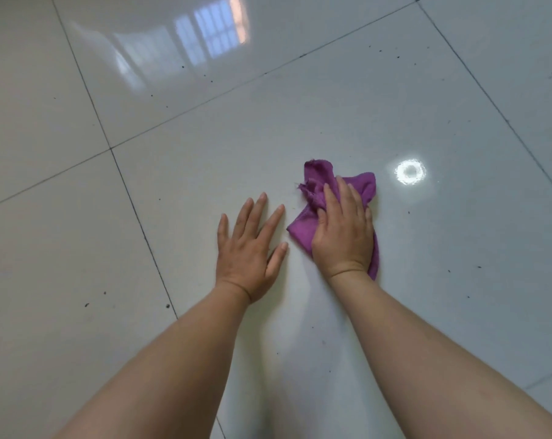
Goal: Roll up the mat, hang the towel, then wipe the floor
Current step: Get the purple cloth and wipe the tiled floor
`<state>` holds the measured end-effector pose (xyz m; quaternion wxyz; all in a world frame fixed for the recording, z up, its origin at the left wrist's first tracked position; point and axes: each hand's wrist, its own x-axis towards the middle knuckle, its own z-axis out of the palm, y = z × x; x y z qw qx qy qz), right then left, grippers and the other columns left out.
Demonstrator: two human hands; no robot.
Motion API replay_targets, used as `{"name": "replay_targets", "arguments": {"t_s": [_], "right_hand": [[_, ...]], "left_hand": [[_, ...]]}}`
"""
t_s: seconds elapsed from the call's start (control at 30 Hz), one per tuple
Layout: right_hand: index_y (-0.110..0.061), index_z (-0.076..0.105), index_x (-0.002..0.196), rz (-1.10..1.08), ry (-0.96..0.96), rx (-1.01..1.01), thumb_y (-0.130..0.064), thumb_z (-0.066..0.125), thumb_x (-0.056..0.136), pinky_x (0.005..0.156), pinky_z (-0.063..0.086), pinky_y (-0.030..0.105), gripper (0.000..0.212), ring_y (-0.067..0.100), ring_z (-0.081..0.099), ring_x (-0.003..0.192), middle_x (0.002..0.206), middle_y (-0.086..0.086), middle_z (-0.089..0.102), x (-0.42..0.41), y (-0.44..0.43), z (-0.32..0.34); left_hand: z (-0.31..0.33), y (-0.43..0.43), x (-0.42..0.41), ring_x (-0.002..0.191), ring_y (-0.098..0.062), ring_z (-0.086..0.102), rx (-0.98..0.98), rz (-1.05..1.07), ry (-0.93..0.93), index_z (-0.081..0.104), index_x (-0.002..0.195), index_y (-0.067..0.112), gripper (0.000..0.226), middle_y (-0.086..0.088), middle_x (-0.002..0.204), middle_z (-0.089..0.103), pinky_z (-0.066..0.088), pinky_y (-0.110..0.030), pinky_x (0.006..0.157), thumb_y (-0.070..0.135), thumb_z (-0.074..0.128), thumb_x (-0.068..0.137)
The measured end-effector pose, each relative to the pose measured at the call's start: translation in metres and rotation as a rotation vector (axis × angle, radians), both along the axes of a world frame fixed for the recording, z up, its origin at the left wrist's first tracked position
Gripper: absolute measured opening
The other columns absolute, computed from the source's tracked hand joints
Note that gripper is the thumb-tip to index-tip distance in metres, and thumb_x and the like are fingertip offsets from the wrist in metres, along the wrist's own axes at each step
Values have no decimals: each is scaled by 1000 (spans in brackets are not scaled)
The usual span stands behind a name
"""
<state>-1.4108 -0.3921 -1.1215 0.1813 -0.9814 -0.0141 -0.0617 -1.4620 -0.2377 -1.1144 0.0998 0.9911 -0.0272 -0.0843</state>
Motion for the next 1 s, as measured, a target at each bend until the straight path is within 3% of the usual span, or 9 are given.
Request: {"name": "replay_targets", "arguments": {"t_s": [0.17, 0.33, 0.47, 0.6, 0.77, 1.0], "right_hand": [[-19, 59, 122, 62, -86, -95, -30, 41, 86, 97, 33, 42, 41, 23, 39, 128, 142, 5, 45, -7, -14, -2], [-16, 62, 115, 27, -131, -127, -30, 41, 83, 89, 25, 43, 40, 22, 38, 117, 130, 1, 45, 23, -23, -4], [-18, 60, 119, 231, -118, -40, -27, 44, 84, 88, 31, 41, 40, 19, 43, 113, 125, 1, 53, 23, -22, -6], [-15, 63, 114, 142, -72, 18, -28, 42, 84, 86, 42, 41, 39, 19, 46, 111, 121, 4, 60, 44, -21, 0], [-14, 63, 115, 48, -69, 24, -28, 40, 84, 88, 41, 42, 41, 26, 57, 108, 121, 4, 60, 87, -11, 0], [-18, 64, 116, 48, -132, 86, -27, 42, 85, 89, 42, 46, 39, 30, 53, 116, 130, 9, 55, 152, 2, 1]], "left_hand": [[2, 0, 2, 144, -16, 5, 20, -1, 6, 14, 147, 35, 60, 0, 158, 12, 3, -48, 111, 51, 26, 90], [3, 1, 0, 143, -18, 11, 26, 0, 5, 21, 146, 32, 60, -1, 156, 18, 6, -48, 110, 49, 28, 89], [4, 0, 0, 143, -17, 13, 27, 1, 32, 21, 146, 33, 59, -1, 156, 18, 8, -49, 111, 49, 28, 90], [12, 2, 25, 139, -16, 19, -23, 11, 37, 26, 145, 31, 58, -2, 153, 28, 6, -42, 110, 47, 29, 89], [19, 20, 143, 145, -16, -5, -11, 103, 3, 6, 149, 33, 59, 3, 159, -2, -5, -41, 115, 51, 16, 94], [1, 31, 205, 145, -13, -8, 11, 213, -6, 6, 148, 36, 58, 8, 158, -6, -7, -47, 115, 51, 22, 94]]}}
